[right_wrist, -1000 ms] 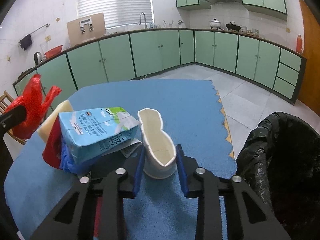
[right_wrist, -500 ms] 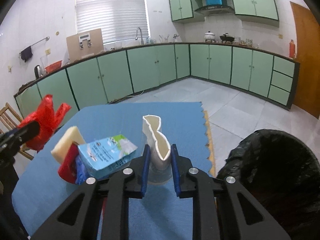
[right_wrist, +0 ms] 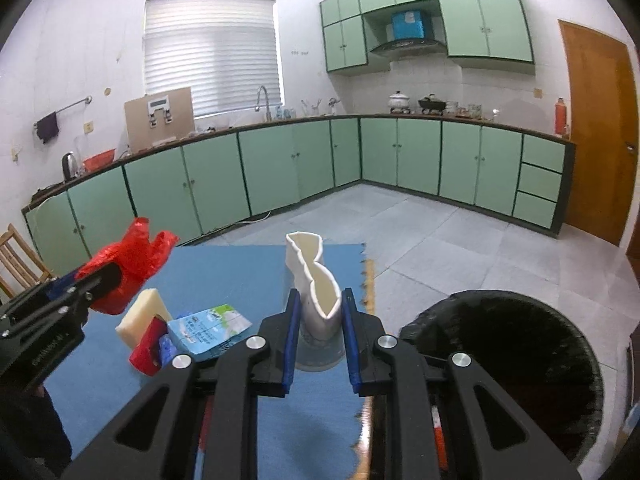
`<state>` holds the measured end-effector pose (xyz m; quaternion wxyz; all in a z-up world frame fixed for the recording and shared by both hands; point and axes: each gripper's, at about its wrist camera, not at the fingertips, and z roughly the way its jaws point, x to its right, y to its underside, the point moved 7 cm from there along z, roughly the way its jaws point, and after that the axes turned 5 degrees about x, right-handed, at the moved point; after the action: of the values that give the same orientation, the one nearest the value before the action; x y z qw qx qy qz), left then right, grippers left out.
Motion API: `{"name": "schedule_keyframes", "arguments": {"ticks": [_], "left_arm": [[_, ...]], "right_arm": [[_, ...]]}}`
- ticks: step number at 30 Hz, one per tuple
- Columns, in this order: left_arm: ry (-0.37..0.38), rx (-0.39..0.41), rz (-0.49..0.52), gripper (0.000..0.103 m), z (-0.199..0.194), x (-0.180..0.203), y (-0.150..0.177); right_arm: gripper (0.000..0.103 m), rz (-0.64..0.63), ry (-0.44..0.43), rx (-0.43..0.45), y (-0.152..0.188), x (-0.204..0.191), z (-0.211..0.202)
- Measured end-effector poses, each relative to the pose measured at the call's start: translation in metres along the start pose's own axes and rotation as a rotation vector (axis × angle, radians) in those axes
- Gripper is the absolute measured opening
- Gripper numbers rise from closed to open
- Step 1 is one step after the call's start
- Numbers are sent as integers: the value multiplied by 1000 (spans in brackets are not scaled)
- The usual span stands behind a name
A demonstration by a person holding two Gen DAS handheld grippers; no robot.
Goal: Collect trash
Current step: 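Grasp the white paper cup with the right tool while the left tool holds the red bag, move toward bin, then open both tools over the bin to drop the red bag and paper cup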
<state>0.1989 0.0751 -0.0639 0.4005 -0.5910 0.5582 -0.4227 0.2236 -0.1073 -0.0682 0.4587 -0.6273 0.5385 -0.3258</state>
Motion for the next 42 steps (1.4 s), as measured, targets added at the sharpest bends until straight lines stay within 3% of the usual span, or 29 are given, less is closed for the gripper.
{"name": "schedule_keyframes", "arguments": {"ticks": [10, 26, 33, 42], "left_arm": [[93, 4, 32, 28, 1, 49, -1], [274, -26, 83, 28, 23, 167, 17], [347, -82, 112, 28, 45, 221, 39], [385, -141, 146, 28, 73, 269, 74]], "right_arm": [[20, 28, 87, 34, -7, 49, -34], [20, 89, 266, 11, 10, 153, -60], [20, 117, 321, -27, 28, 199, -58], [20, 150, 360, -80, 57, 241, -51]]}}
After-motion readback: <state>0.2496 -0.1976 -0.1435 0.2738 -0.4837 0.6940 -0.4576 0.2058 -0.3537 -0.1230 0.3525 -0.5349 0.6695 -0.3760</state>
